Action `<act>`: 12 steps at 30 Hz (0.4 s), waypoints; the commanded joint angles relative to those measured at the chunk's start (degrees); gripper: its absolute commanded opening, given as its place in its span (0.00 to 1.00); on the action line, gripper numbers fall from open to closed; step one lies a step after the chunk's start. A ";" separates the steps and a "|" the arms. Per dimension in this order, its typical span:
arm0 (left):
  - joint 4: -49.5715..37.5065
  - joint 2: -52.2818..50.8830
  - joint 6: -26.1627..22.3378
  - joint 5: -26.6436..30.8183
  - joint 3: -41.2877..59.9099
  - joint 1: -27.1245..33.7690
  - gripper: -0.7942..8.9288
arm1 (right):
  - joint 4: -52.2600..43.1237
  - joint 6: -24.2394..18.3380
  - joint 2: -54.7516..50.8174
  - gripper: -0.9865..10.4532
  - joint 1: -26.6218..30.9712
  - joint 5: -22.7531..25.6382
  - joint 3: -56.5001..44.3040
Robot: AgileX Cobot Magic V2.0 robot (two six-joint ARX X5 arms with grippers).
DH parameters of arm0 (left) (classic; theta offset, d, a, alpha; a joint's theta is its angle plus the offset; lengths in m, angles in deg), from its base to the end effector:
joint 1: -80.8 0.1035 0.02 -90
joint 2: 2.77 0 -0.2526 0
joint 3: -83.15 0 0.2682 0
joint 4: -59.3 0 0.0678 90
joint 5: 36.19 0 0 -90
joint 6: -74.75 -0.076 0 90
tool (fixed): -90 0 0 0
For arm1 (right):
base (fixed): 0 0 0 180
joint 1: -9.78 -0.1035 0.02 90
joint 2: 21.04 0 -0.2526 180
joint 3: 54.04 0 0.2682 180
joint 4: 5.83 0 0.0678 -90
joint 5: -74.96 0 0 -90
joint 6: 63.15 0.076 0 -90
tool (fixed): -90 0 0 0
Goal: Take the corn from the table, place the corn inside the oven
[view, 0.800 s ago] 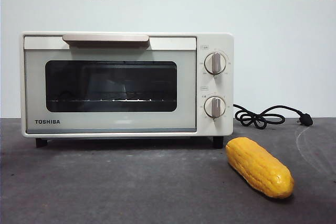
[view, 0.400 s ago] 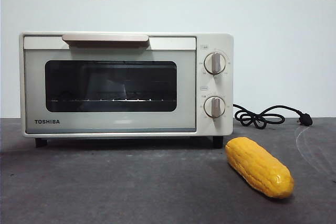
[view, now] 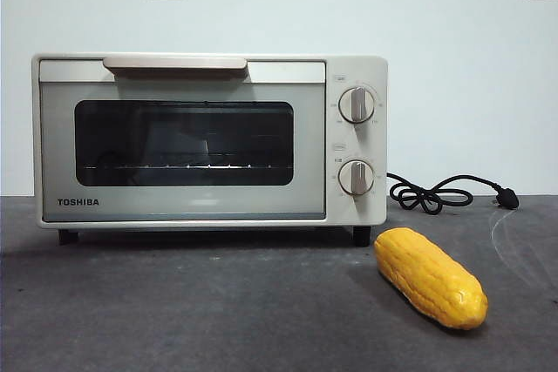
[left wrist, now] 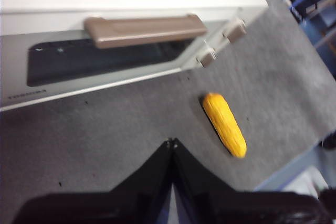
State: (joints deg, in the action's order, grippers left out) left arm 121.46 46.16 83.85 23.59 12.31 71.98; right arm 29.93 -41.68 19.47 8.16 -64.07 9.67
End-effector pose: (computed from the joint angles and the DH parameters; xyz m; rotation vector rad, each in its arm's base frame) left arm 0.1965 -0.0692 0.3078 -0.2793 0.7550 -0.5965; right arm 0.1876 0.0627 0.3477 0.4397 0.3708 0.8333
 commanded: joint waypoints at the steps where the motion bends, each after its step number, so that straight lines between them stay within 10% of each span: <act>1: 2.21 0.68 -3.67 0.44 -2.58 -1.18 0.08 | 5.44 -6.91 3.85 0.09 -4.44 2.64 2.08; 12: 2.62 0.85 -3.83 2.40 -5.62 -3.30 0.08 | 11.96 -8.04 17.49 0.42 -27.93 33.66 4.24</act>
State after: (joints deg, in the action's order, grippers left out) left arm 124.10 46.99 80.90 26.01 6.83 68.83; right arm 41.97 -49.55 36.11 -18.64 -31.88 13.61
